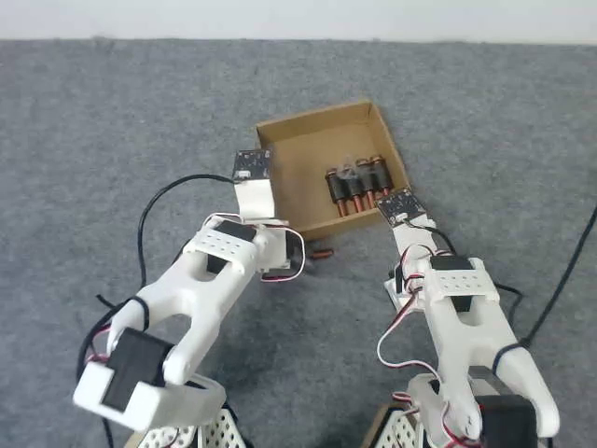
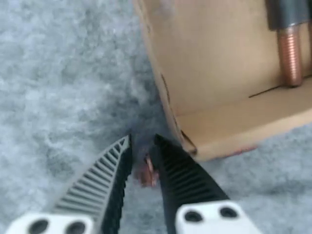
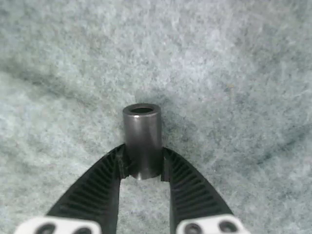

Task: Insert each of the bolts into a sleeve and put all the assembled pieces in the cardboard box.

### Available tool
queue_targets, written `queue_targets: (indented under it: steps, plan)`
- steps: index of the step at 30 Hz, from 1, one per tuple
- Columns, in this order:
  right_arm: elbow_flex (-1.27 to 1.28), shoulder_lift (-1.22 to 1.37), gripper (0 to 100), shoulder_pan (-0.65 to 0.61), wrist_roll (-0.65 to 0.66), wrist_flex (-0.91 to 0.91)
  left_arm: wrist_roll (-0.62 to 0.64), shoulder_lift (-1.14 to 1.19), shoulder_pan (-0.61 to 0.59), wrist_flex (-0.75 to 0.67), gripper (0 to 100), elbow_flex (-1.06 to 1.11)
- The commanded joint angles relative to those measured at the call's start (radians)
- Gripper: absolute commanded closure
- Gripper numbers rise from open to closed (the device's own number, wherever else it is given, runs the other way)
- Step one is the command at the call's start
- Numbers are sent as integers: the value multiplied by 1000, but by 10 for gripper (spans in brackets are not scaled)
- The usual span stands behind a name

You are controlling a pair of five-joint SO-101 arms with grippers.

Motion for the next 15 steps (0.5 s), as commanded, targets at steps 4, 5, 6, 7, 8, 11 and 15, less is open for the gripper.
queue_targets:
  steps: [4,5,6,7,8,11,15]
  plan:
    - [-3,-50,993,13,0,-16,-44,-8,5,34,988,-39]
    - [-3,-50,993,13,0,-16,-81,-8,6,43,988,-41]
    - [-3,-50,993,13,0,-16,-115,-9,9,52,988,-48]
    - [-3,-50,993,13,0,-16,-152,-9,20,72,988,-59]
    - [-3,-50,993,13,0,-16,-195,-9,31,101,988,-71]
    - [-3,-50,993,15,0,-16,-367,-9,58,164,988,-105]
    - [-3,-50,993,15,0,-18,-583,-9,64,235,988,-156]
